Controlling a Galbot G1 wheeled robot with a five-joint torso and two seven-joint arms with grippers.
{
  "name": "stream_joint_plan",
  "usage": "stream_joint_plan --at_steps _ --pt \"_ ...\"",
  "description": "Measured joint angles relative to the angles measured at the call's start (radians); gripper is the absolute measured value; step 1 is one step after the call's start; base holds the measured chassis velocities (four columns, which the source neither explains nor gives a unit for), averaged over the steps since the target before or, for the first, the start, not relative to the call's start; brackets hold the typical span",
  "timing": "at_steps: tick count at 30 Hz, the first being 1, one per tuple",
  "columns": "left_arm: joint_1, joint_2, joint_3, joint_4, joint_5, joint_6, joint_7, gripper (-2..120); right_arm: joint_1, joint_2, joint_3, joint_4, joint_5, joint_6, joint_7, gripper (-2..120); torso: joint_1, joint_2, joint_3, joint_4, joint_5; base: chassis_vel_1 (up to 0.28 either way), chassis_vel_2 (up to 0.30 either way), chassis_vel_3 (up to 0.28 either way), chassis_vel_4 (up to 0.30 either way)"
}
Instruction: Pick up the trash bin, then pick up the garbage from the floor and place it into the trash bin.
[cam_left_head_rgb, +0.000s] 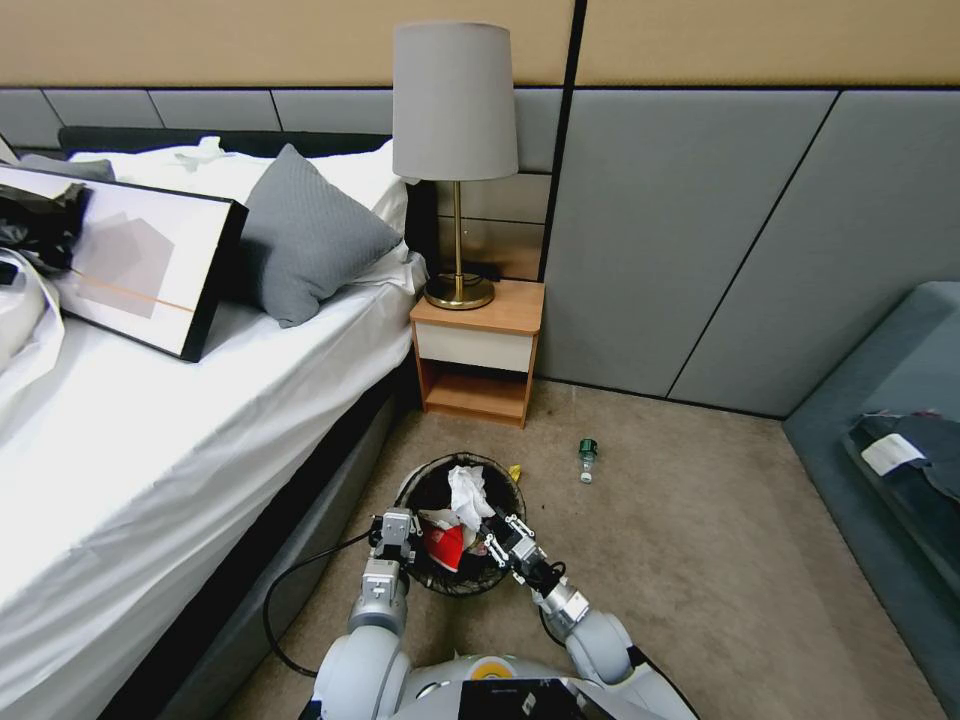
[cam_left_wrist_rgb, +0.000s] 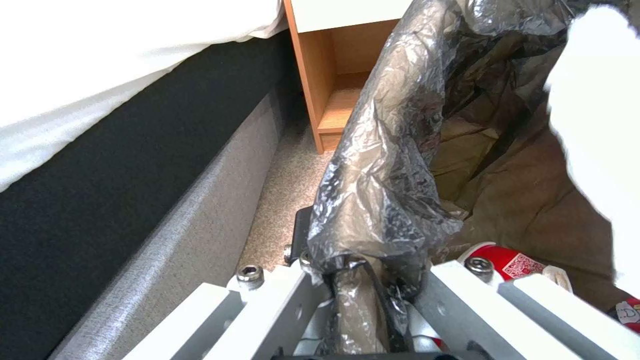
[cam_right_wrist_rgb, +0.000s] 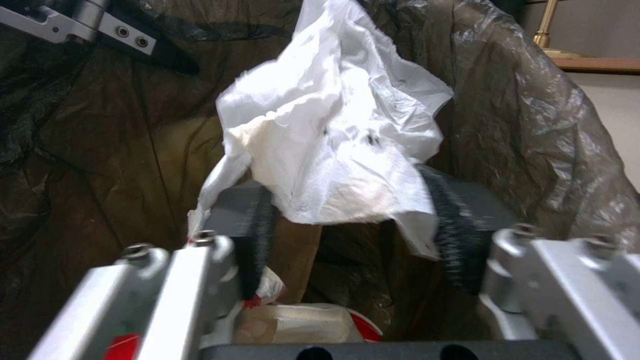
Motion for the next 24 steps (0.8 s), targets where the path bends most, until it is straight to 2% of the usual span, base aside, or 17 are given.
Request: stream_joint_plan --at_steps 1,4,5,9,24 --pt "0.0 0.0 0.0 0.0 0.0 0.0 0.0 2 0.0 0.0 0.0 0.0 0.0 0.0 0.0 65 0.0 0.0 0.0 0.0 0.0 0.0 0.0 0.0 0.0" --pt "0.0 0.001 0.0 0.0 -0.001 0.0 0.0 2 -0.002 -0.006 0.003 0.008 0.001 -0.002 0.003 79 0.0 0.0 0.0 0.0 0.0 0.0 0.0 0.0 0.0" --pt "0.0 0.001 0.0 0.0 -0.001 0.0 0.0 2 -0.002 -0.006 0.003 0.008 0.001 -0.002 0.003 79 0.0 0.0 0.0 0.0 0.0 0.0 0.0 0.0 0.0" --pt "-0.002 0.001 0.002 -0.001 -0.001 0.0 0.0 2 -0.008 -0.017 0.006 0.02 0.001 -0.005 0.003 96 0.0 0.0 0.0 0.0 0.0 0.0 0.0 0.0 0.0" --pt "-0.003 0.005 0.001 -0.008 -0.003 0.001 0.0 2 -0.022 -0.046 0.014 0.052 0.002 -0.005 0.004 100 0.0 0.0 0.0 0.0 0.0 0.0 0.0 0.0 0.0"
